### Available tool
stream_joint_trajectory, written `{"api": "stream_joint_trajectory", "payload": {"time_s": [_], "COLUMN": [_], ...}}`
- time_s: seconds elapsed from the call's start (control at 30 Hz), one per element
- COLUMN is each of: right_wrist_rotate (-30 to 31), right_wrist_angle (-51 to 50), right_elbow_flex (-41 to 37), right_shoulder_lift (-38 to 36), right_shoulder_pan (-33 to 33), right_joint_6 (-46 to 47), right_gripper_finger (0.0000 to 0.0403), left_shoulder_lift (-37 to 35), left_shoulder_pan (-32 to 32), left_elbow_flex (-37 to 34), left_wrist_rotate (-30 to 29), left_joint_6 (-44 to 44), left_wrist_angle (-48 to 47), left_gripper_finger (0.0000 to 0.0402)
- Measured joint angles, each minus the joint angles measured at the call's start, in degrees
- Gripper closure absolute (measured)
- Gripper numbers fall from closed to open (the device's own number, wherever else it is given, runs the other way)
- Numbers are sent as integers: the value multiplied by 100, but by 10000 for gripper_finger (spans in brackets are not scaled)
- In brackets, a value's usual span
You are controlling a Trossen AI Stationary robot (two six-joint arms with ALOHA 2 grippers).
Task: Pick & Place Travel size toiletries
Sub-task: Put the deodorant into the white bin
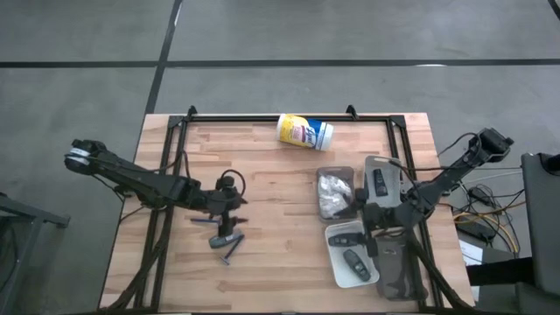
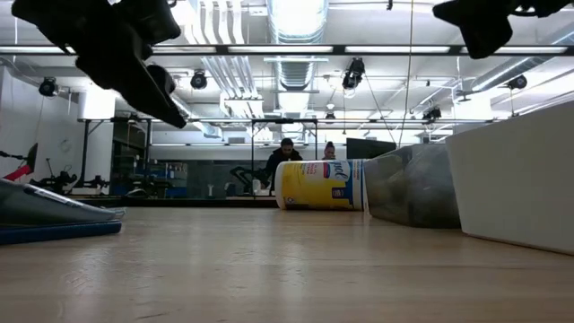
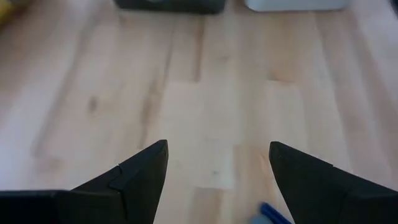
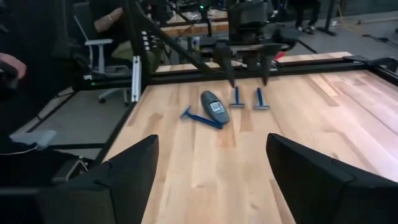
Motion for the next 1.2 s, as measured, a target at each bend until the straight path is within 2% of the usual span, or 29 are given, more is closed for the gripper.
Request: {"api": "stream_joint_trajectory", "payload": {"time_s": [0.2, 0.43, 0.63, 0.8, 0.97, 1.2], "right_wrist_rotate": [0, 0, 0, -2, -2, -5], "right_wrist_angle": [74, 917, 1794, 1942, 2353, 2684], "right_elbow_flex": [-168, -375, -447, -322, -224, -224], "right_shoulder_lift": [11, 557, 1334, 1899, 2371, 2556], "right_shoulder_pan": [-158, -252, -261, -269, -368, -669], "right_joint_6": [0, -293, -798, -1033, -1046, -797], "right_gripper_finger": [131, 153, 169, 178, 184, 171], "left_shoulder_lift": [0, 4, 7, 7, 7, 7], "left_shoulder_pan": [-202, -613, -1017, -1408, -1791, -1986], "left_elbow_flex": [-2, -38, -238, -587, -1075, -1421], "left_wrist_rotate": [389, 588, 587, 578, 332, -360], "left_joint_6": [-718, -1722, -2362, -2455, -2470, -2469], "left_wrist_angle": [-519, -1151, -1121, -670, 95, 103], "left_gripper_finger": [117, 117, 117, 117, 117, 117]}}
